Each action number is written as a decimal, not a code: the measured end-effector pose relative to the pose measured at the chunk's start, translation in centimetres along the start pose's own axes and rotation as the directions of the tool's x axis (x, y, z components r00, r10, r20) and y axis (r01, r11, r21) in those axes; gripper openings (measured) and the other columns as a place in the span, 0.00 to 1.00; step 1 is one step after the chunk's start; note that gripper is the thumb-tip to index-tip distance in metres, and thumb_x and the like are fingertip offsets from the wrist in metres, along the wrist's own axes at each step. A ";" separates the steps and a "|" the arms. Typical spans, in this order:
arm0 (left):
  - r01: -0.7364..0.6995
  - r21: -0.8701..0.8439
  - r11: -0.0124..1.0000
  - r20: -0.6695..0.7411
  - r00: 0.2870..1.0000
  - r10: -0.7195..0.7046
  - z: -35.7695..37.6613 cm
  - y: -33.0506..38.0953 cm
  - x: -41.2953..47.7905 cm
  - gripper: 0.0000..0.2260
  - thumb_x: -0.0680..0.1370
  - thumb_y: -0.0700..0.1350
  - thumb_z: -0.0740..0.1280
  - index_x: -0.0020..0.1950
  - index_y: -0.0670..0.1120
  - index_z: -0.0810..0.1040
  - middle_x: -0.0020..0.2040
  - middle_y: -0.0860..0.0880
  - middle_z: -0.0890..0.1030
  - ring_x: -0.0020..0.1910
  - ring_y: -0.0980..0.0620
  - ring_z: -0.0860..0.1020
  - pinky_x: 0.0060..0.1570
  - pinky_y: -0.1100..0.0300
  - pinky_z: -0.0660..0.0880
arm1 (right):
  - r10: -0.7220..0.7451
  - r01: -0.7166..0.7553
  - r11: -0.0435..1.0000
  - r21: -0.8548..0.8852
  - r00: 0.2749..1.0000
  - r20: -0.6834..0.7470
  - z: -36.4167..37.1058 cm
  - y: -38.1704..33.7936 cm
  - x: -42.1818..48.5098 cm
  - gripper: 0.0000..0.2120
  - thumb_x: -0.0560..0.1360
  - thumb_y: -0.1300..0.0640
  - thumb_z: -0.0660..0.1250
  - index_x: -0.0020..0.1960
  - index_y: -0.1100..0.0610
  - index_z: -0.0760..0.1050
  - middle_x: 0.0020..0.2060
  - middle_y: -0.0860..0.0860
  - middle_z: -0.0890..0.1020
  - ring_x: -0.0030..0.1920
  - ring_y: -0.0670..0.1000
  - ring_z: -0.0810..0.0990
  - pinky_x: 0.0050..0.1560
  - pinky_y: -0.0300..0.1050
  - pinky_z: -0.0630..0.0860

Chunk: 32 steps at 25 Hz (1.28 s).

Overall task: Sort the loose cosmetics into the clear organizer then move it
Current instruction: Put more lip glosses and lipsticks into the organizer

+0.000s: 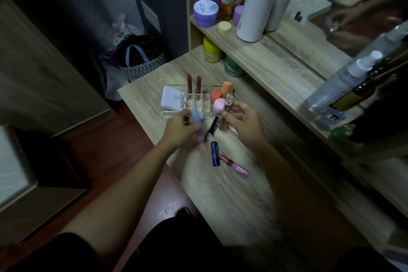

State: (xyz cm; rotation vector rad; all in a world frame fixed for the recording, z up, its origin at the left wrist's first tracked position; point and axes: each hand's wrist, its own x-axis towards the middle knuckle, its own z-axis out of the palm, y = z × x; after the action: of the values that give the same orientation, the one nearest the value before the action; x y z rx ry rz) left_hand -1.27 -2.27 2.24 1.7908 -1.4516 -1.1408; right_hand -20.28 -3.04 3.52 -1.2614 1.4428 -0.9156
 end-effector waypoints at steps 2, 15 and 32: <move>-0.084 -0.050 0.995 -0.073 0.994 0.080 -2.0 1.6 1.7 0.05 0.71 0.40 0.70 0.45 0.46 0.78 0.42 0.48 0.81 0.40 0.53 0.79 0.34 0.72 0.74 | -0.030 0.033 0.998 0.055 0.998 -0.054 0.7 -1.6 1.6 0.11 0.73 0.59 0.68 0.54 0.51 0.76 0.46 0.46 0.83 0.46 0.44 0.83 0.40 0.36 0.80; -0.227 0.288 0.930 -0.088 0.961 0.262 -3.9 1.1 8.3 0.09 0.70 0.40 0.72 0.48 0.38 0.79 0.43 0.40 0.83 0.42 0.44 0.80 0.46 0.47 0.79 | -0.107 0.077 0.977 -0.198 0.984 -0.144 5.2 -1.2 9.7 0.15 0.72 0.64 0.69 0.59 0.58 0.76 0.51 0.53 0.83 0.35 0.26 0.74 0.33 0.15 0.66; -0.146 0.076 0.986 -0.236 0.958 0.160 -0.8 0.1 3.6 0.11 0.72 0.38 0.70 0.52 0.39 0.73 0.42 0.46 0.78 0.39 0.52 0.76 0.43 0.55 0.77 | -0.174 0.161 0.927 -0.337 0.985 -0.007 2.1 -0.6 7.6 0.17 0.72 0.63 0.69 0.60 0.58 0.75 0.54 0.55 0.81 0.47 0.42 0.79 0.40 0.22 0.74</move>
State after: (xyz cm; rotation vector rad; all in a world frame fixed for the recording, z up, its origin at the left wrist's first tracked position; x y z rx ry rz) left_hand -0.40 -5.85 1.78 1.7520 -1.4595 -0.7805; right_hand -17.99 -10.48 2.17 -1.6490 1.5857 -0.8295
